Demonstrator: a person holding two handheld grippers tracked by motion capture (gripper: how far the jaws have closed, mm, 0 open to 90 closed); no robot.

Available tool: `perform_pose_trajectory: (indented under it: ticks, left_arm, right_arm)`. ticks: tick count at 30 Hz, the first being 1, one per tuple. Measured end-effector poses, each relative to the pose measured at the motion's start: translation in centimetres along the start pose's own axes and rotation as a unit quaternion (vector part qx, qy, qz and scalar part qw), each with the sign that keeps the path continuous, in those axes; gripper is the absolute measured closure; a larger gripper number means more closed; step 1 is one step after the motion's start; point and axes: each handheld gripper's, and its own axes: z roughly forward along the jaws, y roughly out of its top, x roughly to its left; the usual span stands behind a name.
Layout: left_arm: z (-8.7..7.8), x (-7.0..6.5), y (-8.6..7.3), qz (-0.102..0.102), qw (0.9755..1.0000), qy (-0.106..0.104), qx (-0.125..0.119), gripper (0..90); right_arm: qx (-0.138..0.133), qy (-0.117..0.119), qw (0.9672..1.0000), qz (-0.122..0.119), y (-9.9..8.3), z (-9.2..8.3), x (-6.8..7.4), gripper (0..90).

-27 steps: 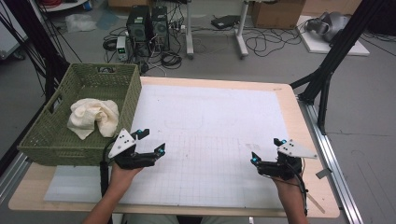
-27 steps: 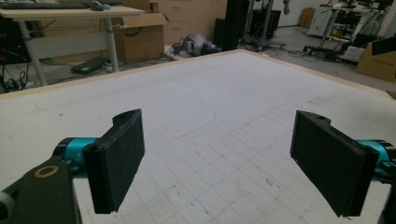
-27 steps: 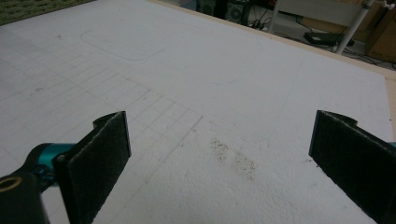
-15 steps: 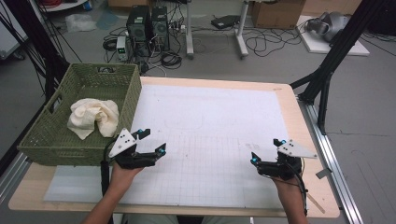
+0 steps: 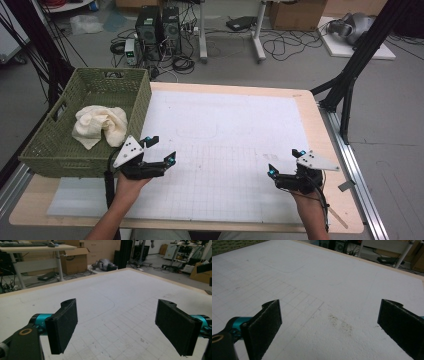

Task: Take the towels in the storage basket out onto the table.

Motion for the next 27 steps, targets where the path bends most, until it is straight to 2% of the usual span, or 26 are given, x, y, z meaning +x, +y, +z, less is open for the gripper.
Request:
perform_pose_trajectory:
  ticks: [2,5,6,9,14,22,23,25,26,27]
  left_arm:
    - [-0.5,0.3,1.2,-0.001,1.0,0.001,-0.009,18.4]
    - [-0.8,0.5,1.9,-0.001,0.9999,0.002,-0.013,18.3]
    - [-1.2,0.9,2.7,-0.007,0.9998,-0.003,-0.018,18.4]
    - [-1.6,1.3,3.4,-0.006,0.9998,-0.009,-0.019,18.5]
    - [-3.2,3.3,5.6,0.0,0.9997,0.008,-0.024,18.4]
    - [-4.6,5.4,8.0,0.0,0.9993,0.02,-0.031,18.4]
    - [-4.9,6.3,8.7,-0.001,0.9991,0.026,-0.032,18.4]
    - [-5.1,6.7,9.0,-0.004,0.999,0.03,-0.032,18.4]
    - [-5.4,7.8,9.5,-0.007,0.9988,0.038,-0.031,18.4]
    - [-5.4,7.8,9.5,-0.007,0.9988,0.038,-0.031,18.4]
  right_arm:
    - [0.004,0.0,1.0,-0.001,-0.1,0.0,0.0,4.5]
    - [0.002,0.002,1.0,-0.001,-0.1,0.0,-0.1,4.5]
    - [0.003,0.002,1.0,0.003,-0.1,0.0,-0.1,4.5]
    - [0.005,0.001,1.0,0.004,-0.2,-0.1,-0.1,4.5]
    - [0.006,0.001,1.0,0.004,-0.2,-0.1,-0.1,4.5]
    - [0.008,0.004,1.0,0.002,-0.2,0.0,0.2,4.5]
    - [0.009,0.005,0.9999,0.003,-0.2,0.0,0.2,4.5]
    - [0.009,0.005,0.9999,0.002,-0.2,0.1,0.2,4.5]
    - [0.01,0.006,0.9999,0.003,-0.2,0.1,0.2,4.5]
    - [0.01,0.006,0.9999,0.003,-0.2,0.1,0.2,4.5]
